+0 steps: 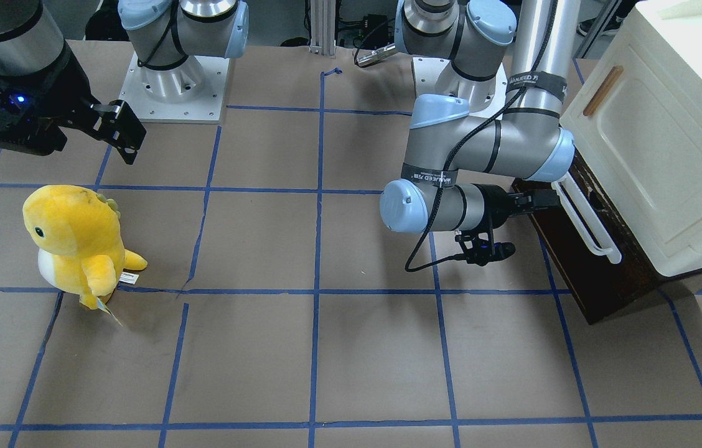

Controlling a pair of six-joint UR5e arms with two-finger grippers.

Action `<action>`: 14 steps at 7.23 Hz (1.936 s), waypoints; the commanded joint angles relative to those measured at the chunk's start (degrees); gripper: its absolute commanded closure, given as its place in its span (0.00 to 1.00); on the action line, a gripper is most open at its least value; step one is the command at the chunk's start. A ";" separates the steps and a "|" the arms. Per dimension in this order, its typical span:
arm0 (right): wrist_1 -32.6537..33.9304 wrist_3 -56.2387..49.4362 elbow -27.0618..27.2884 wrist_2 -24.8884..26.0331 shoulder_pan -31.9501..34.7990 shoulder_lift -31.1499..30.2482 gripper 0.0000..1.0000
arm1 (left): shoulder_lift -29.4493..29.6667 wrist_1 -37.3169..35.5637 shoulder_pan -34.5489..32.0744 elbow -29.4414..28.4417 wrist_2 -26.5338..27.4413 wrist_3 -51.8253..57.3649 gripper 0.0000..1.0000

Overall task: Pull drawer sideways
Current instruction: 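Move the left gripper down to the white drawer handle, then close the left gripper around the white bar handle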

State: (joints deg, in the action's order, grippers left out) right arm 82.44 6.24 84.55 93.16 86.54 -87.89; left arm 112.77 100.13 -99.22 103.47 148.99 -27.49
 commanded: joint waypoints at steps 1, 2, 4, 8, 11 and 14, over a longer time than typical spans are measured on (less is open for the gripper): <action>0.00 0.00 0.00 0.00 -0.06 0.00 0.00 | 1.83 1.28 0.00 1.81 8.76 -2.03 0.00; 0.00 0.00 0.00 0.00 0.03 0.00 0.00 | 2.27 1.29 0.00 2.43 9.04 -4.57 0.00; 0.00 0.00 0.00 0.00 0.03 0.00 0.00 | 3.33 1.55 0.87 2.44 10.01 -6.87 0.00; 0.00 0.00 0.00 0.00 0.03 0.00 0.00 | 2.46 1.56 2.63 2.35 9.92 -14.06 0.05; 0.00 0.00 0.00 0.00 0.03 0.00 0.00 | 2.36 3.66 5.70 2.44 9.83 -15.40 0.13; 0.00 0.00 0.00 0.00 0.03 0.00 0.00 | 2.98 3.84 5.62 2.26 9.83 -15.58 0.49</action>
State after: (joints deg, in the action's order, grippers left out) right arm 82.40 6.24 84.55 93.16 86.57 -87.89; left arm 115.47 103.91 -93.60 105.80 158.82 -42.97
